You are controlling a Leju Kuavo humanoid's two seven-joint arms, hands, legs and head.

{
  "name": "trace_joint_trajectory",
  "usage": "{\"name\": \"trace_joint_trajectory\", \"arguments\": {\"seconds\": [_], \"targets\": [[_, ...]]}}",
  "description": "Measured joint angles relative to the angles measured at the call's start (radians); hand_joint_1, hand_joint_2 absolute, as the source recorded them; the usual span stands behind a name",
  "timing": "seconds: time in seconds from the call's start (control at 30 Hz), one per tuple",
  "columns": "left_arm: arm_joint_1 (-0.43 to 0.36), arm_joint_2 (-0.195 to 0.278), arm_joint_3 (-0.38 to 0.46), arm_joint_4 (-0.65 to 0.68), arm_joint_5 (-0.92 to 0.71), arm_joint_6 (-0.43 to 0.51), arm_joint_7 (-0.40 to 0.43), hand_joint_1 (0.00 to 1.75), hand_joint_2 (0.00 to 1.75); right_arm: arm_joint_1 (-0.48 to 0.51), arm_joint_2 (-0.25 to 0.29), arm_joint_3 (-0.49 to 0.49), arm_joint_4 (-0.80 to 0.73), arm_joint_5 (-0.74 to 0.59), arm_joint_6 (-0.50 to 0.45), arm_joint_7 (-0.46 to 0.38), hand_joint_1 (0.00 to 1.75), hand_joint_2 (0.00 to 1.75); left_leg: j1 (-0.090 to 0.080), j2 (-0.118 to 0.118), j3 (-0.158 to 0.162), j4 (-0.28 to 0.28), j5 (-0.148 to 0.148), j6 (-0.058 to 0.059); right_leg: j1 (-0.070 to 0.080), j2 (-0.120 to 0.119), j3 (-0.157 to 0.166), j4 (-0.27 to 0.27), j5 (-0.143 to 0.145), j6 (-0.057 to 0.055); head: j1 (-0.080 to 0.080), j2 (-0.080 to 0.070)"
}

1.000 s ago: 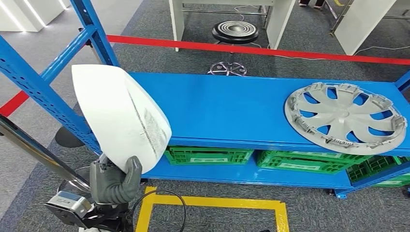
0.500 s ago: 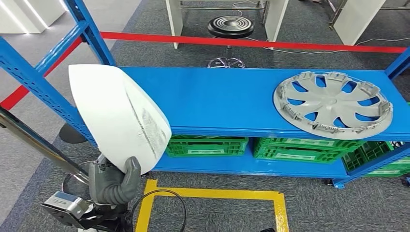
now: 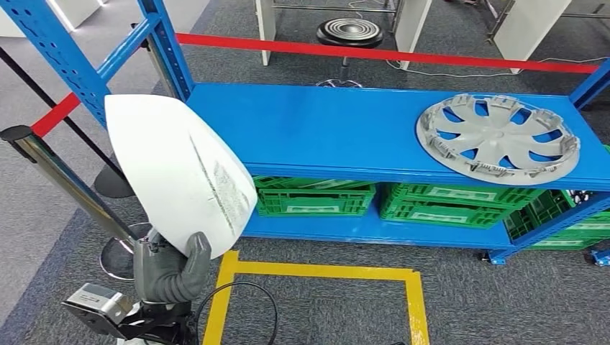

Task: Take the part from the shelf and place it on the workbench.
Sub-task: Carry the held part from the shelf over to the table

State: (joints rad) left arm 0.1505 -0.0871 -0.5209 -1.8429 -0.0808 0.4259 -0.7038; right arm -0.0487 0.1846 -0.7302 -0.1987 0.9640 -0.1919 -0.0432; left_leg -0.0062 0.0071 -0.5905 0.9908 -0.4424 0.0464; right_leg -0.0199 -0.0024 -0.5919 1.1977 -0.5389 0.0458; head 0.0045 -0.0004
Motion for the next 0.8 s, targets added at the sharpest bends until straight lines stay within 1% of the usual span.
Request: {"name": "trace_joint_trajectory", "arguments": {"seconds": [0.03, 0.07, 0.1, 0.13, 0.17, 0.2, 0.23, 0.27, 0.3, 0.33, 0.37, 0.4, 0.43, 0.47, 0.5, 0.53, 0.57, 0.6, 0.63, 0.67, 0.7, 0.73, 0.77, 0.8], "targets": [[0.000, 0.000, 0.000, 0.000, 0.000, -0.001, 0.000, 1.75, 1.75, -0.002, 0.000, -0.001, 0.000, 0.000, 0.000, 0.000, 0.00, 0.00, -0.001, 0.000, -0.009, 0.004, 0.007, -0.004, 0.001, 0.000, 0.062, -0.081, 0.006, -0.003, 0.000, 0.000], [0.000, -0.001, 0.000, 0.000, 0.000, -0.002, 0.000, 1.75, 1.75, -0.004, 0.000, -0.002, 0.000, 0.000, 0.000, -0.001, 0.00, 0.00, -0.003, 0.000, -0.015, 0.007, 0.014, -0.009, 0.003, 0.001, 0.114, -0.154, -0.002, -0.006, -0.001, 0.000], [0.000, -0.001, 0.000, 0.000, 0.000, -0.003, 0.000, 1.75, 1.75, -0.005, 0.000, -0.003, 0.000, 0.000, 0.000, -0.002, 0.00, 0.00, -0.003, 0.000, -0.019, 0.010, 0.022, -0.015, 0.005, 0.002, 0.145, -0.207, -0.014, -0.009, -0.001, 0.000], [0.000, -0.002, 0.001, 0.000, 0.000, -0.003, 0.000, 1.75, 1.75, -0.006, 0.000, -0.004, 0.000, 0.000, 0.000, -0.002, 0.00, 0.00, -0.004, 0.001, -0.023, 0.011, 0.030, -0.020, 0.007, 0.003, 0.156, -0.233, -0.024, -0.011, -0.001, 0.000], [0.000, -0.002, 0.001, 0.000, 0.000, -0.004, 0.000, 1.75, 1.75, -0.005, 0.000, -0.005, 0.000, 0.000, 0.000, -0.002, 0.00, 0.00, -0.004, 0.001, -0.027, 0.011, 0.039, -0.026, 0.007, 0.002, 0.150, -0.238, -0.023, -0.016, -0.001, 0.000], [0.001, -0.002, 0.001, 0.000, 0.000, -0.004, 0.000, 1.75, 1.75, -0.004, 0.000, -0.006, 0.000, 0.000, 0.000, -0.002, 0.00, 0.00, -0.002, 0.000, -0.032, 0.014, 0.035, -0.032, 0.006, 0.000, 0.139, -0.239, -0.017, -0.024, -0.001, 0.000], [0.001, -0.002, 0.001, 0.000, 0.000, -0.004, 0.000, 1.75, 1.75, -0.003, 0.000, -0.006, 0.000, 0.000, 0.001, -0.002, 0.00, 0.00, -0.001, -0.002, -0.039, 0.027, 0.013, -0.038, 0.005, -0.003, 0.129, -0.239, -0.008, -0.033, -0.002, 0.000], [0.002, -0.001, 0.001, 0.000, 0.000, -0.004, 0.000, 1.75, 1.75, -0.002, 0.000, -0.006, 0.001, 0.000, 0.001, -0.002, 0.00, 0.00, 0.001, -0.003, -0.048, 0.058, -0.028, -0.044, 0.004, -0.006, 0.117, -0.240, 0.003, -0.042, -0.004, 0.000], [0.002, -0.001, 0.001, 0.000, 0.000, -0.004, 0.000, 1.75, 1.75, -0.003, 0.000, -0.007, 0.001, 0.000, 0.001, -0.002, 0.00, 0.00, 0.003, -0.004, -0.057, 0.108, -0.083, -0.050, 0.004, -0.008, 0.106, -0.239, 0.014, -0.048, -0.006, 0.000], [0.002, 0.000, 0.001, 0.000, 0.000, -0.004, 0.000, 1.75, 1.75, -0.003, 0.000, -0.007, 0.001, 0.000, 0.001, -0.002, 0.00, 0.00, 0.005, -0.004, -0.067, 0.171, -0.135, -0.054, 0.005, -0.009, 0.096, -0.238, 0.025, -0.051, -0.007, 0.000], [0.002, 0.000, 0.001, 0.000, 0.000, -0.005, 0.000, 1.75, 1.75, -0.003, 0.000, -0.008, 0.001, 0.001, 0.001, -0.003, 0.00, 0.00, 0.006, -0.004, -0.073, 0.233, -0.168, -0.057, 0.006, -0.010, 0.085, -0.236, 0.035, -0.052, -0.008, 0.000], [0.002, 0.001, 0.001, 0.000, 0.000, -0.005, 0.000, 1.75, 1.75, -0.003, 0.000, -0.008, 0.001, 0.002, 0.002, -0.004, 0.00, 0.00, 0.007, -0.004, -0.071, 0.277, -0.175, -0.058, 0.008, -0.011, 0.073, -0.233, 0.046, -0.052, -0.007, 0.000], [0.002, 0.001, 0.001, 0.000, 0.000, -0.006, 0.000, 1.75, 1.75, -0.003, 0.000, -0.008, 0.001, 0.004, 0.004, -0.006, 0.00, 0.00, 0.007, -0.004, -0.058, 0.291, -0.159, -0.057, 0.009, -0.012, 0.058, -0.227, 0.056, -0.052, -0.007, 0.000], [0.002, 0.001, 0.001, 0.000, 0.000, -0.007, 0.000, 1.75, 1.75, -0.003, 0.000, -0.008, 0.001, 0.006, 0.005, -0.007, 0.00, 0.00, 0.007, -0.004, -0.028, 0.267, -0.130, -0.055, 0.010, -0.012, 0.041, -0.221, 0.065, -0.051, -0.007, 0.000], [0.002, 0.002, 0.001, 0.000, 0.000, -0.008, 0.000, 1.75, 1.75, -0.003, 0.000, -0.008, 0.001, 0.008, 0.006, -0.009, 0.00, 0.00, 0.007, -0.004, 0.017, 0.209, -0.101, -0.050, 0.011, -0.012, 0.025, -0.214, 0.072, -0.049, -0.007, 0.000], [0.001, 0.001, 0.001, 0.000, 0.000, -0.009, 0.000, 1.75, 1.75, -0.003, 0.001, -0.008, 0.001, 0.010, 0.007, -0.010, 0.00, 0.00, 0.005, -0.004, 0.068, 0.133, -0.091, -0.043, 0.013, -0.011, 0.012, -0.208, 0.078, -0.047, -0.007, 0.000], [0.001, 0.001, 0.001, 0.000, 0.000, -0.010, 0.000, 1.75, 1.75, -0.003, 0.001, -0.008, 0.001, 0.012, 0.008, -0.011, 0.00, 0.00, 0.004, -0.004, 0.113, 0.061, -0.091, -0.037, 0.014, -0.011, 0.003, -0.203, 0.084, -0.044, -0.007, 0.000], [0.000, 0.000, 0.001, 0.000, 0.000, -0.010, 0.000, 1.75, 1.75, -0.003, 0.001, -0.008, 0.001, 0.014, 0.008, -0.011, 0.00, 0.00, 0.002, -0.004, 0.142, 0.008, -0.099, -0.033, 0.015, -0.011, -0.004, -0.200, 0.092, -0.040, -0.007, 0.000], [0.000, 0.000, 0.002, 0.000, 0.000, -0.010, 0.000, 1.75, 1.75, -0.003, 0.001, -0.009, 0.001, 0.014, 0.008, -0.011, 0.00, 0.00, 0.000, -0.005, 0.153, -0.018, -0.107, -0.029, 0.015, -0.011, -0.008, -0.200, 0.101, -0.034, -0.007, 0.000], [0.000, -0.001, 0.003, 0.000, 0.000, -0.010, 0.000, 1.75, 1.75, -0.003, 0.001, -0.009, 0.001, 0.015, 0.009, -0.011, 0.00, 0.00, -0.001, -0.004, 0.150, -0.027, -0.103, -0.026, 0.015, -0.011, -0.011, -0.202, 0.111, -0.028, -0.006, 0.000], [0.000, -0.002, 0.003, 0.000, 0.000, -0.010, 0.000, 1.75, 1.75, -0.002, 0.001, -0.009, 0.001, 0.015, 0.009, -0.011, 0.00, 0.00, 0.000, -0.003, 0.141, -0.029, -0.093, -0.022, 0.013, -0.009, -0.016, -0.202, 0.114, -0.022, -0.007, 0.000], [0.000, -0.002, 0.004, 0.000, 0.000, -0.010, 0.000, 1.75, 1.75, -0.002, 0.001, -0.009, 0.001, 0.015, 0.010, -0.011, 0.00, 0.00, 0.002, -0.001, 0.130, -0.031, -0.081, -0.015, 0.012, -0.007, -0.024, -0.195, 0.101, -0.016, -0.007, 0.000], [0.000, -0.003, 0.004, 0.000, 0.000, -0.010, 0.000, 1.75, 1.75, -0.001, 0.001, -0.009, 0.001, 0.015, 0.010, -0.011, 0.00, 0.00, 0.004, 0.001, 0.116, -0.034, -0.067, -0.008, 0.011, -0.004, -0.036, -0.171, 0.067, -0.012, -0.005, 0.000], [0.000, -0.004, 0.004, 0.000, 0.000, -0.010, 0.000, 1.75, 1.75, -0.001, 0.001, -0.009, 0.001, 0.015, 0.010, -0.011, 0.00, 0.00, 0.006, 0.003, 0.102, -0.035, -0.055, -0.003, 0.009, -0.001, -0.052, -0.128, 0.017, -0.009, -0.003, 0.000]]}}
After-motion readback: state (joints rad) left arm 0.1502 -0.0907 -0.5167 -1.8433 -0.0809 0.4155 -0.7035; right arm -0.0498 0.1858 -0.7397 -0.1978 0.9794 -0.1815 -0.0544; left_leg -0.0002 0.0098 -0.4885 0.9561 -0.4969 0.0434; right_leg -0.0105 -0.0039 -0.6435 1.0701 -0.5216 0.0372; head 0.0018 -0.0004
